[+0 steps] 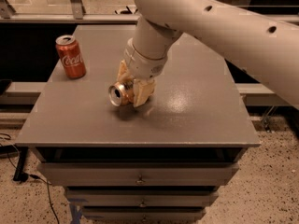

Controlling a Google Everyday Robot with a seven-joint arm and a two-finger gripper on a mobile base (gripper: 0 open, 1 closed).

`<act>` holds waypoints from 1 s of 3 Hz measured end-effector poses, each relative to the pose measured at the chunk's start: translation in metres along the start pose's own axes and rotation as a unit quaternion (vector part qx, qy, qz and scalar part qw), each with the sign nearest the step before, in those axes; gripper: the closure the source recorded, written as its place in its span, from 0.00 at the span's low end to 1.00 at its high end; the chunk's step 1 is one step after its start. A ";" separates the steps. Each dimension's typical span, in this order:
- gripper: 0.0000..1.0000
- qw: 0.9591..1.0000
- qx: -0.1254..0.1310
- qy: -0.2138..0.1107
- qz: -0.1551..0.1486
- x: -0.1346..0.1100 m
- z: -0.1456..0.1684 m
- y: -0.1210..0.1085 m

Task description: Knock orange can over

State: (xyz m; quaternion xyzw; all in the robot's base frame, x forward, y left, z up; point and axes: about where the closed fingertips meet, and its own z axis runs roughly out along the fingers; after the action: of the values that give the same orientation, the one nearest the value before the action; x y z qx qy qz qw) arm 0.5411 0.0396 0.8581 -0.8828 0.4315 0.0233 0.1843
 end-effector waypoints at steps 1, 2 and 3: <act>0.00 1.000 -0.004 0.006 -0.003 0.001 -0.002 0.003; 0.00 1.000 -0.005 0.007 -0.003 0.002 -0.003 0.004; 0.00 0.999 -0.015 -0.027 0.034 0.019 -0.009 0.006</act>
Offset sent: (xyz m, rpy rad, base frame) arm -0.0025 -0.0128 0.0022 -0.0333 -0.0023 -0.0042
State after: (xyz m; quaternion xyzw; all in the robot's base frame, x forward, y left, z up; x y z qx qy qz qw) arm 0.5479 0.0188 0.8604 -0.8693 0.4558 0.0604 0.1815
